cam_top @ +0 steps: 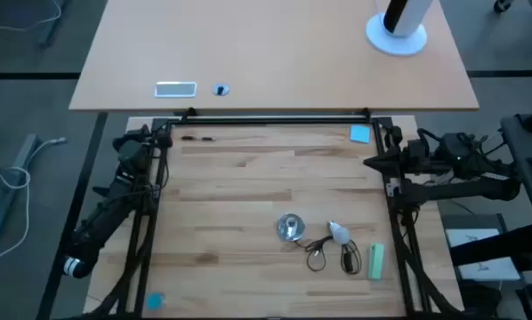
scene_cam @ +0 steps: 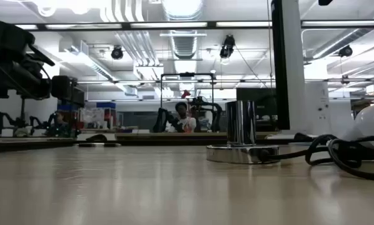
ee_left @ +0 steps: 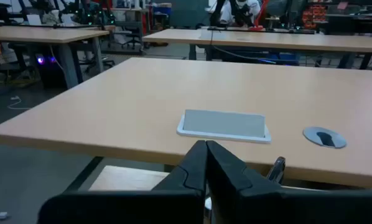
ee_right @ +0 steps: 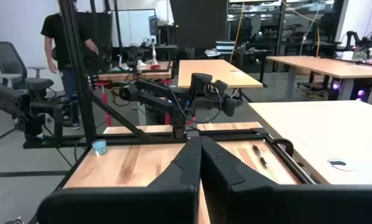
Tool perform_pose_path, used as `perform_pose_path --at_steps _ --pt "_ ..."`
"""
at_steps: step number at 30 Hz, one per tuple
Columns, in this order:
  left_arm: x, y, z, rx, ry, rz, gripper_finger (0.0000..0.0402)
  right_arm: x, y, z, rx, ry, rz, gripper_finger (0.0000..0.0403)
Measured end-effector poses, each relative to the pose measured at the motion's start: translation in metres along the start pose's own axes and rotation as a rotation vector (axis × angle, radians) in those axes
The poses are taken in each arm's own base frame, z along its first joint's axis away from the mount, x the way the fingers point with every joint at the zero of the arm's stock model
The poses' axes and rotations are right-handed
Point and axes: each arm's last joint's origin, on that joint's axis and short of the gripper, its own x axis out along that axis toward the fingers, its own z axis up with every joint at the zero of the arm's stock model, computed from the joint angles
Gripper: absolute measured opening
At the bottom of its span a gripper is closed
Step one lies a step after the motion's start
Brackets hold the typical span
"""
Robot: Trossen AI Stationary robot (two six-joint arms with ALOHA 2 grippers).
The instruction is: Screw lightbulb
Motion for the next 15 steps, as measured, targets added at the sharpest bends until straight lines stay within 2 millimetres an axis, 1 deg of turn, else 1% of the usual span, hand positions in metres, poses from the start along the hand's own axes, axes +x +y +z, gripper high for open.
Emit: perform_pose_path --at_steps 15 --pt "0.0000 -0.0002 0.0000 0.000 0.001 -0.007 0.0000 0.0001 0.0000 0.0000 0.000 0.000 0.000 0.0000"
